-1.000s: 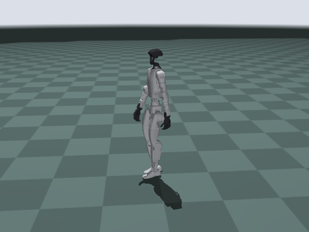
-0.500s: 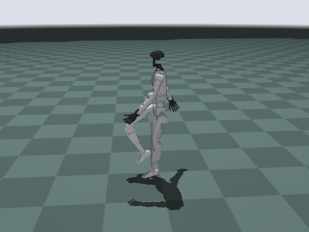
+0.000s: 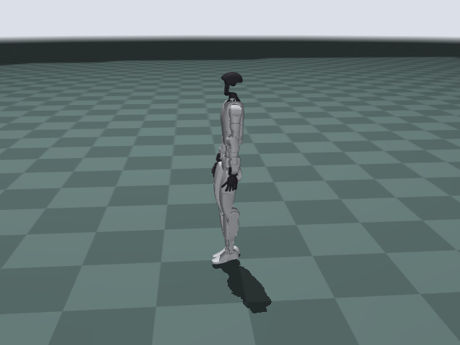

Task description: In place motions

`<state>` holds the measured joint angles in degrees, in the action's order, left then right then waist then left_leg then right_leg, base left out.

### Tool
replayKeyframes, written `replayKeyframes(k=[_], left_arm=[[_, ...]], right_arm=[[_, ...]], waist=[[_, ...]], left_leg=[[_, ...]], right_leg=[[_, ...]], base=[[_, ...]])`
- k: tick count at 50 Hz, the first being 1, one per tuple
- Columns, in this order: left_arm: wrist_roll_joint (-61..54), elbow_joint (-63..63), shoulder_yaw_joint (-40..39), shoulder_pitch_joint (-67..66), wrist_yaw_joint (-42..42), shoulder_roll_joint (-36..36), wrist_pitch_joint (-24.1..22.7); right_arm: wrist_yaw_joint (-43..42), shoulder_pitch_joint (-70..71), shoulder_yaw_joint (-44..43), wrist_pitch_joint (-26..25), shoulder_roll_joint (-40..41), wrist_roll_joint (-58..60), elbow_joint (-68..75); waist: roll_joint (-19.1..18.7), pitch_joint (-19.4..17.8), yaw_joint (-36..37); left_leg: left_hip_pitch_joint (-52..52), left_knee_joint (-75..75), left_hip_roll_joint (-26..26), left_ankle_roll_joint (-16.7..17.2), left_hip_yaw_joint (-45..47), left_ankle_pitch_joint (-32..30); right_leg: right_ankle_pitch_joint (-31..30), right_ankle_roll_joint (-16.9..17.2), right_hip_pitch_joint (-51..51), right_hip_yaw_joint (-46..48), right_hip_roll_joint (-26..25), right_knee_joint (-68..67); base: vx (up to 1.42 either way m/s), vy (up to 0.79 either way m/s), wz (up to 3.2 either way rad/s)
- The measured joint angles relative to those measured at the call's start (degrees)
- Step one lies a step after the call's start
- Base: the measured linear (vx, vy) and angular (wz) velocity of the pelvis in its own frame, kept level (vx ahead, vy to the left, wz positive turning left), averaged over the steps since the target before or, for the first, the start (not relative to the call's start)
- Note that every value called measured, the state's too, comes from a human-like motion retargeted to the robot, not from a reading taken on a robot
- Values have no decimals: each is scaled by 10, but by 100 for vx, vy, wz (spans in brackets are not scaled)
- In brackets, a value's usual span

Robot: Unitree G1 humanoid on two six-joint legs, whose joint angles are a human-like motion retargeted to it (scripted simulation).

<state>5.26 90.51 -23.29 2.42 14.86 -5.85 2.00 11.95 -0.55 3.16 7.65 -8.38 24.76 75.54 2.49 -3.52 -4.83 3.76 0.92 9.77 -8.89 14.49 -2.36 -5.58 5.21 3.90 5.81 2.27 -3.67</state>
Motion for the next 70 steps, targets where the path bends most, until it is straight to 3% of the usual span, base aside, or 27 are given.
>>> replayKeyframes(k=[8,18,24,27,30,32,36,40,42,47,50,53,57,62,67,70], left_arm=[[28,-22,-12,-50,-21,3,-17],[40,-14,-32,-88,-16,-5,-17],[30,8,-47,-121,-36,-3,-30],[24,20,-53,-147,-48,3,-34],[31,29,-51,-168,-55,8,-34],[54,34,-44,-191,-54,9,-32],[108,46,-27,-237,-40,19,-18],[162,58,-22,-270,-9,34,-7],[182,60,-21,-285,6,41,-6],[202,57,-19,-313,4,41,-6],[189,53,-26,-303,3,35,-6],[165,45,-36,-288,3,29,-11],[141,30,-51,-282,0,29,-15],[115,5,-80,-259,16,29,-8],[75,-27,-91,-226,5,23,-12],[54,-45,-91,-201,2,18,-18]], right_arm=[[-38,2,7,27,-8,75,1],[-86,-69,-76,-27,-65,25,208],[-120,-96,-93,-62,-77,-25,219],[-114,-82,-82,-61,-68,-63,219],[-101,-42,-54,-52,-51,-120,219],[-93,12,-31,-46,-25,-153,219],[-66,132,3,-53,25,-117,205],[-32,219,31,-43,74,-82,107],[-27,251,48,-23,88,-88,55],[-45,322,54,26,98,-90,0],[-45,347,43,32,93,-89,8],[-40,350,31,30,92,-88,29],[-47,314,29,28,92,-79,68],[-59,264,41,17,81,-39,160],[-71,183,47,-1,51,11,219],[-79,131,44,-20,31,30,219]], waist=[[0,-4,-22],[1,4,-15],[-4,6,-12],[8,3,3],[21,-13,26],[26,-41,63],[33,-56,128],[43,-71,198],[51,-76,229],[70,-87,279],[70,-99,290],[61,-94,282],[54,-48,246],[39,-1,168],[34,25,113],[17,24,86]], left_leg=[[-9,-6,-16,16,-15,0],[-6,-15,-26,31,-29,6],[-29,-72,-32,36,-34,34],[-83,-189,-33,18,-21,28],[-170,-373,-52,-6,-14,-26],[-241,-535,-91,-61,24,-74],[-372,-753,-162,-61,51,-27],[-508,-910,-225,-48,81,-7],[-569,-958,-242,-22,82,-8],[-657,-985,-200,57,76,-29],[-634,-972,-188,57,75,-29],[-574,-946,-198,29,77,-21],[-482,-869,-186,-5,79,-16],[-345,-695,-119,-31,57,-6],[-169,-384,-33,-18,7,-32],[-64,-193,3,17,-39,41]], right_leg=[[5,-18,2,37,-6,11],[25,-27,16,60,-10,11],[35,-33,16,66,-10,9],[38,-34,18,62,7,5],[36,-34,23,55,23,4],[32,-43,36,37,19,4],[21,-54,27,3,24,-1],[16,-69,15,-49,31,-11],[20,-73,9,-68,43,-21],[30,-81,-7,-69,80,-59],[37,-84,-1,-68,83,-71],[40,-85,11,-52,71,-62],[37,-76,15,-29,58,-34],[42,-67,22,21,41,-15],[52,-59,25,56,31,-11],[59,-59,31,76,9,-11]], base=[[-4,-15,36],[0,-14,19],[-7,-10,11],[-8,-8,-6],[-16,-10,-28],[-15,-19,-80],[-12,-3,-81],[-10,1,-118],[-1,5,-107],[4,4,-38],[0,-2,7],[0,-7,44],[7,1,70],[11,3,79],[13,1,66],[4,2,50]])
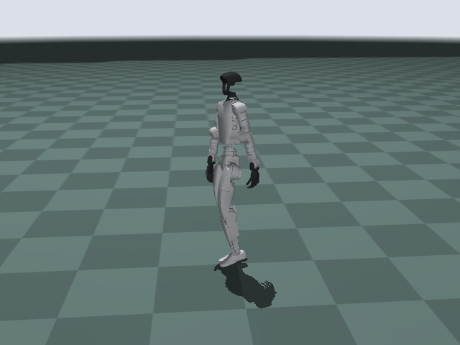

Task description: In place motions

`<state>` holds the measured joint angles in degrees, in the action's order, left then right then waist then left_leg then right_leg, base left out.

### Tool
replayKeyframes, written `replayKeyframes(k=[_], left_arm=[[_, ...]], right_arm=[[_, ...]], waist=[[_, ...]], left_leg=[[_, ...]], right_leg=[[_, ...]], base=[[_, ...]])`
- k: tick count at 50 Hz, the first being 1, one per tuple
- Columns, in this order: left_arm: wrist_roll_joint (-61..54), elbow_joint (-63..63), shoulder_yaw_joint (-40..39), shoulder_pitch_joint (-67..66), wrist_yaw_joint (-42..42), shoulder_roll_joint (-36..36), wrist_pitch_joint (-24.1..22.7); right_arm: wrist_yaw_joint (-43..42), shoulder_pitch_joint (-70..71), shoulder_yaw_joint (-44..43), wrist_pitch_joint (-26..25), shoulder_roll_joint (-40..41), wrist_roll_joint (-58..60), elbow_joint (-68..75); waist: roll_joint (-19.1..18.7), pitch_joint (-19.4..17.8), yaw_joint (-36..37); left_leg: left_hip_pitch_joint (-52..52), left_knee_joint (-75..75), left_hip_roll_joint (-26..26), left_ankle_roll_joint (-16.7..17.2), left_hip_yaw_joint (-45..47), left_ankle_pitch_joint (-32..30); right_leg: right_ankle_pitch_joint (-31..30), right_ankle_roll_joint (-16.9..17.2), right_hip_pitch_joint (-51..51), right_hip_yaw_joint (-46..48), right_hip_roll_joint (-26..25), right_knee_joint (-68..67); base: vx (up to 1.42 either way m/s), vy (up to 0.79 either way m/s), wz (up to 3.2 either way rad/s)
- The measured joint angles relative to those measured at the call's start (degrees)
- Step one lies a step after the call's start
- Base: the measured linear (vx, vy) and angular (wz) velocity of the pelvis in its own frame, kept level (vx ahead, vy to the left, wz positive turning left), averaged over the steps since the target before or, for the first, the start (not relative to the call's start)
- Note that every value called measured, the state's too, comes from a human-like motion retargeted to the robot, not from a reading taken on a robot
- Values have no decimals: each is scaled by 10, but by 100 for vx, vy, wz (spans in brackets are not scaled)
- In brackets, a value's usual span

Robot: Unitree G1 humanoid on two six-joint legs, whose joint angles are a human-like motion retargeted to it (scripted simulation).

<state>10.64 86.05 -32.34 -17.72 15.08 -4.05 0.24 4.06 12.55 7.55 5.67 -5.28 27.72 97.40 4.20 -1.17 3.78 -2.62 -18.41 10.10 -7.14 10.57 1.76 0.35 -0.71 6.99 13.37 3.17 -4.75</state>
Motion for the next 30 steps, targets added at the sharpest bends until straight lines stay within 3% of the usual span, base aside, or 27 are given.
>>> replayKeyframes(k=[3,5,8,13,20,25,30], left_arm=[[-11,-14,8,17,0,-2,-7],[-15,-22,14,28,-1,-2,-6],[-13,-32,27,44,3,-7,-14],[-7,-30,48,47,-2,-11,-16],[3,12,4,34,-4,4,10],[-74,52,-38,45,-23,13,31],[-112,39,-42,69,-18,17,21]], right_arm=[[-7,-44,-11,-17,-18,4,0],[-11,-63,-16,-27,-27,-5,0],[-12,-65,-28,-27,-31,-30,0],[-6,-37,-27,-18,-25,-49,0],[44,18,3,9,13,-26,-64],[67,21,20,32,27,-36,-138],[65,15,23,39,23,-29,-147]], waist=[[-19,9,-21],[-25,17,-47],[-23,13,-71],[-20,0,-51],[-24,-2,-50],[-22,1,-54],[-19,6,-61]], left_leg=[[39,117,0,1,-21,-2],[43,151,-10,26,-47,-25],[30,166,-4,18,-59,-40],[20,153,-1,9,-45,-37],[22,158,-5,2,-11,-33],[26,171,-3,-3,-6,-38],[30,179,1,-9,-9,-40]], right_leg=[[3,1,-2,10,-21,5],[4,3,-7,24,-26,10],[1,8,-16,41,-20,15],[-13,13,-20,26,-14,24],[-27,17,-29,-8,-18,29],[-30,20,-32,-13,-17,28],[-29,23,-32,-10,-15,24]], base=[[7,8,46],[-2,7,80],[-10,7,60],[0,9,-28],[2,11,-43],[4,10,-11],[6,8,2]])
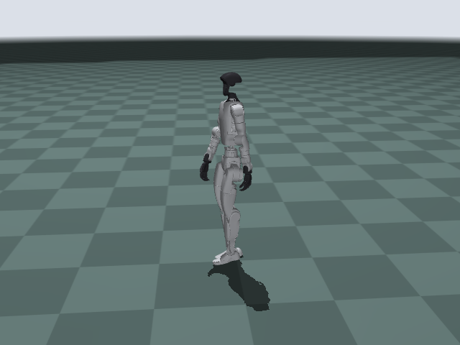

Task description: In place motions

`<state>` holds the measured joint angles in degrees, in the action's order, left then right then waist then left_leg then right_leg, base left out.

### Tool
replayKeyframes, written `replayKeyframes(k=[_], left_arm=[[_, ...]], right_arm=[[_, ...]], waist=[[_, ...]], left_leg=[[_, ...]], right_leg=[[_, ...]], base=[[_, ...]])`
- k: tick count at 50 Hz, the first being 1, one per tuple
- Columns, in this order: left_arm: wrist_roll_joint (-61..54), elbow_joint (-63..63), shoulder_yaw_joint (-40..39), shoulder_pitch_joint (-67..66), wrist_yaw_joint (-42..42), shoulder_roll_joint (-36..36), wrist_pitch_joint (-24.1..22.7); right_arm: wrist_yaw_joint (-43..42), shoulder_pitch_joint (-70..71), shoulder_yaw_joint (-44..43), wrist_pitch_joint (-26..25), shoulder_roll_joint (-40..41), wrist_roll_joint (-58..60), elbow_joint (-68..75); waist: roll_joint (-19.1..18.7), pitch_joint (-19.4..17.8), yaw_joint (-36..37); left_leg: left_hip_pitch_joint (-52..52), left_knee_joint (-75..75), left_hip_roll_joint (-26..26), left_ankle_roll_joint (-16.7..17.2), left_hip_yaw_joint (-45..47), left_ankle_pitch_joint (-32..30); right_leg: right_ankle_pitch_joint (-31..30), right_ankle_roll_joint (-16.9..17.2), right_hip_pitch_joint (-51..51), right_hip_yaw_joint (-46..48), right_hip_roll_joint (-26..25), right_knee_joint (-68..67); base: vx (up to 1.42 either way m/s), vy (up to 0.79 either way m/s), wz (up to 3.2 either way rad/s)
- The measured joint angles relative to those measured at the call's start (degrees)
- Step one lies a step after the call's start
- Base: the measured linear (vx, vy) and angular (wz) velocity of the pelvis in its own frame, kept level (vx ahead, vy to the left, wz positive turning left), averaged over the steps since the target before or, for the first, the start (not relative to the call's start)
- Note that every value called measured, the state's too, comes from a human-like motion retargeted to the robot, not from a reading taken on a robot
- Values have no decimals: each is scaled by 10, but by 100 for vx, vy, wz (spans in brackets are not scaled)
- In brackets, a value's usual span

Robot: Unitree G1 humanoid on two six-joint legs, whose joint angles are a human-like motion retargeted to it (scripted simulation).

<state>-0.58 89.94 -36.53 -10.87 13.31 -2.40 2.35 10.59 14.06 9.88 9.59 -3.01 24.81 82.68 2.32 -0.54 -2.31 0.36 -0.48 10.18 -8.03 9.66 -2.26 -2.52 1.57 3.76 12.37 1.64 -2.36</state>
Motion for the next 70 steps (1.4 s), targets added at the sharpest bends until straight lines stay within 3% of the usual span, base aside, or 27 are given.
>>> replayKeyframes(k=[10,21,25,28,29,30,36,43,49,56,63,65,67,68,70], left_arm=[[115,-63,114,25,-8,-36,-25],[140,-31,174,66,5,-51,-4],[107,-22,182,103,9,-51,3],[61,-32,168,147,17,-49,4],[45,-42,160,164,21,-48,3],[30,-52,153,183,24,-48,2],[-23,-191,123,292,1,-48,-20],[-60,-366,148,358,-6,-67,-63],[-46,-406,161,357,-59,-84,-83],[-54,-341,156,309,-43,-56,-65],[-52,-262,164,224,-14,-15,-47],[-46,-245,159,196,-11,-5,-43],[-49,-234,165,176,-13,2,-44],[-55,-229,163,163,-16,8,-47],[-71,-227,156,142,-26,18,-60]], right_arm=[[13,-12,-32,-27,-18,-44,61],[26,-41,-70,5,-34,-40,-13],[4,-79,-88,12,-60,0,2],[-19,-115,-99,5,-89,37,28],[-28,-128,-104,1,-100,46,40],[-36,-140,-110,-4,-110,55,53],[-48,-212,-165,-68,-159,61,136],[-67,-305,-228,-133,-183,35,147],[-63,-296,-238,-133,-174,12,147],[-25,-225,-192,-95,-132,19,99],[-29,-156,-99,-67,-85,21,7],[-32,-127,-65,-59,-83,26,-6],[-29,-108,-51,-54,-79,33,-18],[-24,-94,-40,-49,-77,37,-27],[-12,-75,-27,-42,-69,41,-44]], waist=[[5,3,-5],[4,7,-7],[-14,5,-13],[-36,-14,-37],[-43,-23,-50],[-49,-33,-65],[-49,-82,-140],[-37,-102,-214],[-27,-103,-206],[-38,-84,-157],[-50,-54,-117],[-28,-36,-59],[-22,-27,-49],[-14,-21,-36],[-1,-16,-16]], left_leg=[[10,6,6,-13,-3,2],[7,-2,2,-22,5,6],[1,-6,-19,-22,2,3],[0,-12,-42,-20,-14,-3],[1,-14,-48,-19,-22,-5],[3,-16,-52,-20,-30,-7],[7,-24,-50,-33,-44,-19],[10,-40,-58,-44,-10,-18],[12,-51,-58,-43,3,-10],[21,-31,-62,-33,25,-9],[21,-23,-59,-24,13,-4],[25,-11,-31,-25,60,2],[21,-12,-19,-26,53,5],[19,-12,-6,-27,56,8],[23,-7,10,-28,58,10]], right_leg=[[6,3,-4,7,7,-23],[4,5,-32,-1,14,-83],[-94,-7,-85,2,9,-183],[-213,-40,-150,16,6,-298],[-217,-48,-179,16,5,-348],[-206,-53,-210,15,3,-402],[-114,-115,-406,84,112,-709],[-57,-130,-549,124,145,-830],[-55,-131,-521,131,125,-785],[-89,-96,-365,109,89,-643],[-169,-3,-151,33,14,-352],[-212,40,-78,-51,4,-227],[-106,57,-34,-45,6,-148],[-48,55,-8,-44,9,-104],[9,28,17,-33,9,-42]], base=[[9,9,-1],[6,8,-8],[1,7,6],[-7,12,36],[-9,15,60],[-8,15,57],[-5,12,51],[1,5,54],[1,-6,-28],[4,-7,-54],[4,-9,-16],[7,-9,-114],[3,-10,-42],[1,-8,-25],[1,-10,-34]])
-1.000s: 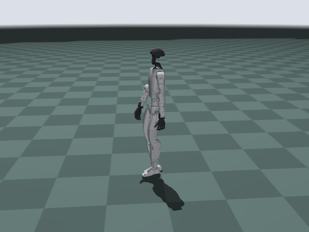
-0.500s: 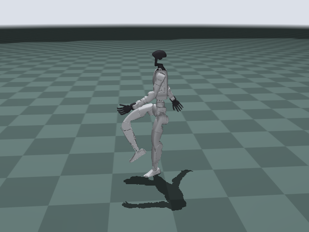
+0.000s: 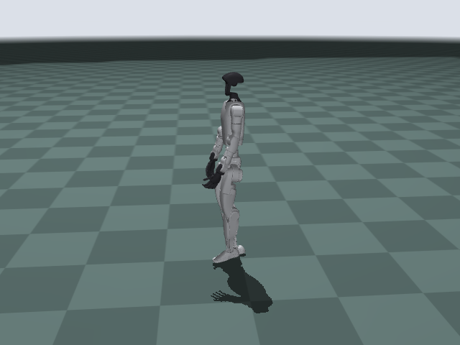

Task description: In place motions

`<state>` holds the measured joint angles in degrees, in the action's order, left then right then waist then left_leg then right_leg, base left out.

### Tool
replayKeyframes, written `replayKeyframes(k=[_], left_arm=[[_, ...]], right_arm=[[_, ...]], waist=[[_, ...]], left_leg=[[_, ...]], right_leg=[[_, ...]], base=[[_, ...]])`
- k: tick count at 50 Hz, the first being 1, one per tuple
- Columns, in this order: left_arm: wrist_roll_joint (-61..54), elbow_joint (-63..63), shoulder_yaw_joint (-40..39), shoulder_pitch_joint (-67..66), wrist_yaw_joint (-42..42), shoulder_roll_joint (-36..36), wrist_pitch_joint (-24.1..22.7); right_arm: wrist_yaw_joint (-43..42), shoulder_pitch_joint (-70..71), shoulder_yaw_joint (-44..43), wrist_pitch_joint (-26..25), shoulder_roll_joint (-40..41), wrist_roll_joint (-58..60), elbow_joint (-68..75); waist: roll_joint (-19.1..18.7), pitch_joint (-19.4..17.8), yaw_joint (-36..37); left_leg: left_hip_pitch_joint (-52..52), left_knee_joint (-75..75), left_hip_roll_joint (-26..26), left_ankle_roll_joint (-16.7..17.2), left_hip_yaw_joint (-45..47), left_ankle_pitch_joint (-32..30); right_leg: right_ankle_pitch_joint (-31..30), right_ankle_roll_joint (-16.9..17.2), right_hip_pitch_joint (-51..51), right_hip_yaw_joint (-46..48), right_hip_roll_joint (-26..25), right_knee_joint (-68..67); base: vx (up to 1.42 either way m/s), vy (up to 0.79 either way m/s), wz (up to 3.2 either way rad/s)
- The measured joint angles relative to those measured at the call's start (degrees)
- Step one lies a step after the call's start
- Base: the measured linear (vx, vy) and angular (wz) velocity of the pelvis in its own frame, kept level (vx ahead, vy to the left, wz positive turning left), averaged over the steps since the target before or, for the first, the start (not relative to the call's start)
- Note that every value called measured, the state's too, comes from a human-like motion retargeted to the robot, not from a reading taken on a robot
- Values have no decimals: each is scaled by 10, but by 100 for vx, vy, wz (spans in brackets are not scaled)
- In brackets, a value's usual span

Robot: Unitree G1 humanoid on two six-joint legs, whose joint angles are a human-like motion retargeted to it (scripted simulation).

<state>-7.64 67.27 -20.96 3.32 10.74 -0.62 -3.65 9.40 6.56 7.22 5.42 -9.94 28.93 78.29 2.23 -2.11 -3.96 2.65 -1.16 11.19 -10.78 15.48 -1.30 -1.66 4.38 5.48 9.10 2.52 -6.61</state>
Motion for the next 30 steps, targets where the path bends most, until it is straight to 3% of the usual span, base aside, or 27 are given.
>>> replayKeyframes(k=[5,10,15,20,30], left_arm=[[0,0,-31,-41,-28,27,-36],[13,32,-38,-66,-37,25,-57],[78,155,-39,-56,-59,-17,-38],[133,235,-46,-68,-115,-35,2],[113,250,-95,-123,-63,-6,24]], right_arm=[[28,27,3,14,15,-12,-31],[55,43,8,23,15,-4,-56],[83,18,-8,17,6,17,-49],[56,-33,-55,-21,-9,30,26],[-19,-89,-123,-80,-50,7,171]], waist=[[7,11,58],[3,2,41],[-7,2,3],[-8,18,25],[-18,13,19]], left_leg=[[4,20,1,11,14,-5],[-3,22,-4,16,7,-12],[-6,17,-11,21,-11,-13],[-2,25,-14,27,-11,-14],[-2,24,-21,33,-5,-11]], right_leg=[[-29,8,10,0,-1,67],[-19,-7,-6,-3,-5,51],[-10,-9,2,26,-8,53],[-9,-13,6,25,-13,61],[-7,-21,5,21,-19,62]], base=[[1,-16,-35],[-9,-15,25],[-12,-5,49],[6,-8,0],[0,-2,-2]])
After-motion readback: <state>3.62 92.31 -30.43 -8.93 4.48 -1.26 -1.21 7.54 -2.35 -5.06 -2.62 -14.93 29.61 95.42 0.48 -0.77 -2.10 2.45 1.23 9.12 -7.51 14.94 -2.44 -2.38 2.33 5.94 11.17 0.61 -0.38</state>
